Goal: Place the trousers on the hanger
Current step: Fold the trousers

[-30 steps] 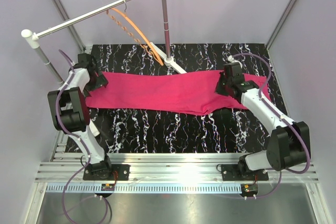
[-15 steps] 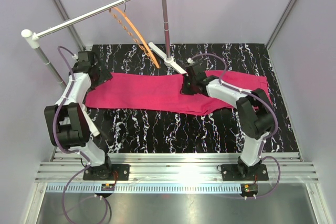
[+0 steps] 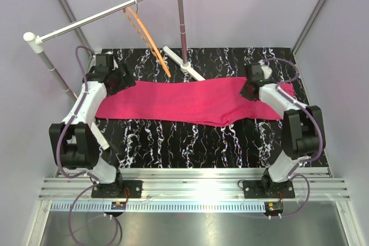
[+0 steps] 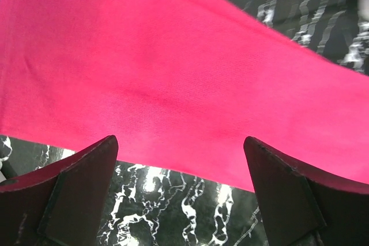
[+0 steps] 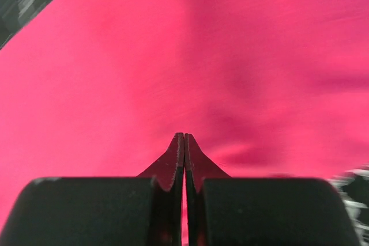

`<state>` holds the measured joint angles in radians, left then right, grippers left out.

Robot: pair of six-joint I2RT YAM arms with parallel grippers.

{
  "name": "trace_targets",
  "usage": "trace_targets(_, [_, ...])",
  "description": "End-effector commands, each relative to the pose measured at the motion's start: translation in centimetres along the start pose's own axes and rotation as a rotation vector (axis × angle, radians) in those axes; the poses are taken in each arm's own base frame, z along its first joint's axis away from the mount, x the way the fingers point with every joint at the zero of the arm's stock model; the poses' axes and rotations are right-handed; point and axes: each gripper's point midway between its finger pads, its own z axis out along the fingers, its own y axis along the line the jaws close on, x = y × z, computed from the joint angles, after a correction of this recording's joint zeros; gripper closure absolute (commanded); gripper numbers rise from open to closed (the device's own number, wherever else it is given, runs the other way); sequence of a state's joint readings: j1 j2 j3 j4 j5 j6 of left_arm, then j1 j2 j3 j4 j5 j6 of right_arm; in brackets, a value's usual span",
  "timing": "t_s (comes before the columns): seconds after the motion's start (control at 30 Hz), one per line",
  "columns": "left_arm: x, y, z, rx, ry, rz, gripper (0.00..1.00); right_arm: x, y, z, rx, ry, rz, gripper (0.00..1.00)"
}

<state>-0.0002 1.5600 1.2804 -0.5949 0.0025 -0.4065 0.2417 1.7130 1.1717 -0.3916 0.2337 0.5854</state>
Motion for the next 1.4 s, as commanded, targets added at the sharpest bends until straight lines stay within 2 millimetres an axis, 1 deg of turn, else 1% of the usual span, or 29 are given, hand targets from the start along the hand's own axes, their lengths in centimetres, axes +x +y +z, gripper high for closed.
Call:
trace_targets(0.0, [-3.2,-3.6,-4.3,0.151,-0.113,0.053,0.05,-2.8,-6.0,-2.0,0.173,-0.079,0.07,0.99])
trace_targets(0.03, [-3.4,-3.9,-4.7,0.164,-0.122,0.054,0.05,-3.1,-7.7,-2.1,0.215,-0.075,0.085,0.98])
trace_targets(0.1, [-3.7,-4.3,-5.6,0.187,-0.138,0.058,0.05,-3.8,-9.4,-2.5,0.255,-0.084,0.112,0.9])
trace_targets(0.13, [-3.7,-4.4,-5.7,0.192,-0.141,0.061,0.04,-4.2,-11.4,-2.7,0.309,-0.084,0.136,0.87])
trace_targets(0.2, [-3.8,-4.8,-6.4,0.209,-0.15,0.065,0.04,-4.4,-12.9,-3.0,0.346,-0.08,0.161,0.48])
trace_targets(0.23, [-3.8,-5.0,-6.5,0.217,-0.152,0.067,0.03,-4.5,-14.5,-3.1,0.376,-0.07,0.19,0.21])
trace_targets(0.27, [-3.9,-5.1,-6.8,0.221,-0.155,0.069,0.03,-4.7,-16.0,-3.2,0.404,-0.065,0.225,0.05])
trace_targets(0.3, [-3.9,-5.2,-6.9,0.224,-0.157,0.072,0.02,-4.6,-16.8,-3.4,0.423,-0.053,0.242,0.0])
trace_targets(0.33, [-3.9,-5.4,-7.2,0.234,-0.158,0.076,0.02,-4.5,-17.4,-3.4,0.435,-0.047,0.256,0.0])
trace_targets(0.37, [-3.9,-5.5,-7.3,0.236,-0.159,0.077,0.01,-4.5,-18.6,-3.3,0.459,-0.042,0.286,0.0])
trace_targets(0.47, [-3.8,-5.9,-7.6,0.251,-0.159,0.09,0.01,-3.6,-20.3,-2.4,0.496,0.004,0.305,0.0])
trace_targets(0.53, [-3.7,-5.9,-7.7,0.247,-0.159,0.094,0.01,-3.4,-21.7,-2.2,0.536,0.018,0.313,0.0])
trace_targets(0.6, [-3.8,-5.8,-7.8,0.244,-0.164,0.095,0.01,-3.4,-22.6,-1.7,0.553,0.023,0.32,0.0])
trace_targets(0.7, [-4.0,-6.0,-8.2,0.256,-0.174,0.095,0.01,-3.4,-23.0,-0.7,0.549,0.035,0.33,0.0])
trace_targets(0.73, [-3.9,-6.1,-8.2,0.26,-0.171,0.096,0.01,-3.9,-23.1,-0.5,0.551,0.032,0.336,0.0])
trace_targets(0.77, [-3.9,-6.0,-8.2,0.257,-0.172,0.097,0.01,-3.5,-23.3,0.2,0.56,0.051,0.335,0.0])
trace_targets(0.83, [-3.9,-6.0,-8.2,0.255,-0.169,0.097,0.01,-4.3,-23.4,0.8,0.554,0.039,0.342,0.0])
trace_targets(0.9, [-3.8,-6.0,-8.2,0.254,-0.169,0.093,0.01,-4.1,-23.6,1.9,0.553,0.055,0.345,0.0])
trace_targets(0.93, [-3.8,-6.1,-8.2,0.26,-0.169,0.095,0.01,-4.6,-23.5,2.3,0.543,0.046,0.347,0.0])
trace_targets(0.97, [-3.9,-6.2,-8.2,0.261,-0.175,0.095,0.01,-4.2,-23.7,3.0,0.551,0.063,0.346,0.0])
trace_targets(1.03, [-3.9,-6.0,-8.2,0.255,-0.176,0.094,0.01,-4.6,-23.8,3.7,0.553,0.059,0.345,0.0])
trace_targets(1.07, [-3.8,-6.0,-8.2,0.253,-0.177,0.096,0.01,-4.3,-24.0,4.3,0.56,0.073,0.34,0.0])
trace_targets(1.13, [-3.8,-6.0,-8.3,0.243,-0.182,0.1,0.01,-4.3,-24.3,4.6,0.58,0.077,0.336,0.02])
trace_targets(1.17, [-3.7,-6.1,-8.3,0.241,-0.185,0.104,0.01,-4.3,-24.7,4.7,0.587,0.081,0.33,0.07])
trace_targets(1.2, [-3.8,-6.0,-8.3,0.223,-0.194,0.106,0.01,-4.3,-24.7,4.9,0.579,0.084,0.33,0.16])
trace_targets(1.23, [-3.9,-5.9,-8.4,0.214,-0.201,0.109,0.01,-4.1,-24.9,5.0,0.581,0.09,0.334,0.31])
trace_targets(1.3, [-3.7,-5.7,-8.4,0.189,-0.209,0.117,0.01,-3.8,-25.5,5.1,0.586,0.1,0.335,0.48])
trace_targets(1.33, [-3.6,-5.6,-8.4,0.179,-0.212,0.118,0.01,-3.6,-25.6,5.2,0.584,0.107,0.338,0.63])
trace_targets(1.37, [-3.1,-5.6,-8.1,0.175,-0.207,0.116,0.01,-3.3,-25.8,5.2,0.584,0.113,0.338,0.71])
